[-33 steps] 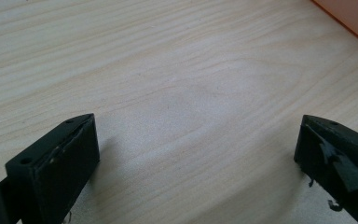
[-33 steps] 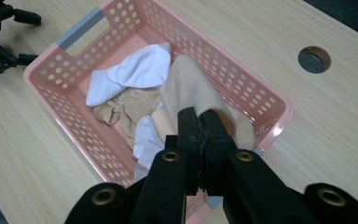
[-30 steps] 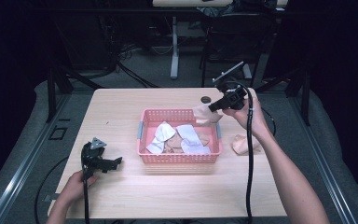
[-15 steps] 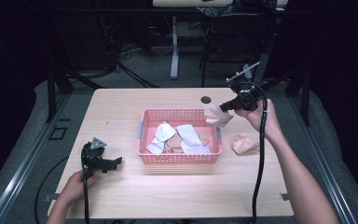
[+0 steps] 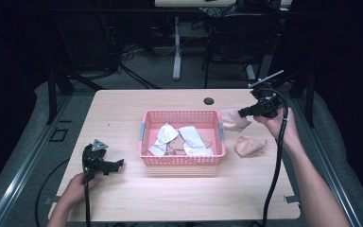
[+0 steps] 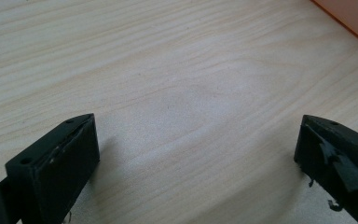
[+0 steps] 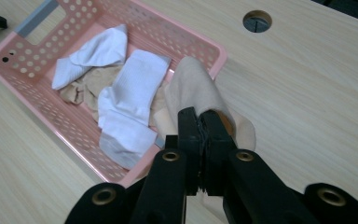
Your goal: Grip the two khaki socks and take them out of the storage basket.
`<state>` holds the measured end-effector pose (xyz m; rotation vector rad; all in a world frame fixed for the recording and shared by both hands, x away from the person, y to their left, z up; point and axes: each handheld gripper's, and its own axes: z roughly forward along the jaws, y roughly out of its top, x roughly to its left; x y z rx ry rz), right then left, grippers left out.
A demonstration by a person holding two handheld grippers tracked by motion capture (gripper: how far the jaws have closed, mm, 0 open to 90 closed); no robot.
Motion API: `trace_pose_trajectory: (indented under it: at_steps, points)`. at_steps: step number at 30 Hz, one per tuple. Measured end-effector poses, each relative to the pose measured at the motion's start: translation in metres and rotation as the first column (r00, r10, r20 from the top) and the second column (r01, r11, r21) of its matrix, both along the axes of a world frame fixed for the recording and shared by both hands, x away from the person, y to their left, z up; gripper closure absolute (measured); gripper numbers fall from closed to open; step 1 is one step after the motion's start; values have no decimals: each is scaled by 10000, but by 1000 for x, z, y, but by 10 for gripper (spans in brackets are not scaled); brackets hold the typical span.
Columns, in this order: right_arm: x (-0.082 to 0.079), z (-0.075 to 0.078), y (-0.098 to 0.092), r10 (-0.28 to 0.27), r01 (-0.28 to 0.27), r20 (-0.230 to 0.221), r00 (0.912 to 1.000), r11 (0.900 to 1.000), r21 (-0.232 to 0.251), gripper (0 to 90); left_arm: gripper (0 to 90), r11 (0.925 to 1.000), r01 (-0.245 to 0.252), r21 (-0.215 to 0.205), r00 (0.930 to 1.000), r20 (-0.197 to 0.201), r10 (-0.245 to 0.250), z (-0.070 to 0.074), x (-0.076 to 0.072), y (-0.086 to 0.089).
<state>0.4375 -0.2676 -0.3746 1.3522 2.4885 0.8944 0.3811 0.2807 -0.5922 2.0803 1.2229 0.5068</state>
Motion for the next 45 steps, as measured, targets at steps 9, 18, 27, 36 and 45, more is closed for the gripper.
trace_pose_trajectory:
  at_steps: [9, 18, 27, 36, 45]
  points:
    - [-3, -18, -23, -458, 458, -142, 9988, 9989, -35, 884, 0, 10000, -16, -11, 10000, 43, 16, 0, 0, 0]
    - [-2, -36, -38, -919, 919, -212, 9955, 9958, 0, 883, 0, 10000, 7, -1, 10000, 5, -7, 0, 0, 0]
    - [3, -60, -46, -1227, 1221, -750, 9896, 9924, -120, 883, 0, 10000, -22, -7, 10000, 39, 22, 0, 0, 0]
    - [11, -85, -46, -1275, 1228, -1326, 9829, 9915, -428, 883, 0, 10000, -5, -9, 10000, 28, 5, 0, 0, 0]
    - [15, -98, -45, -1265, 1183, -1538, 9800, 9911, -610, 883, 0, 10000, 2, -4, 10000, 18, -2, 0, 0, 0]
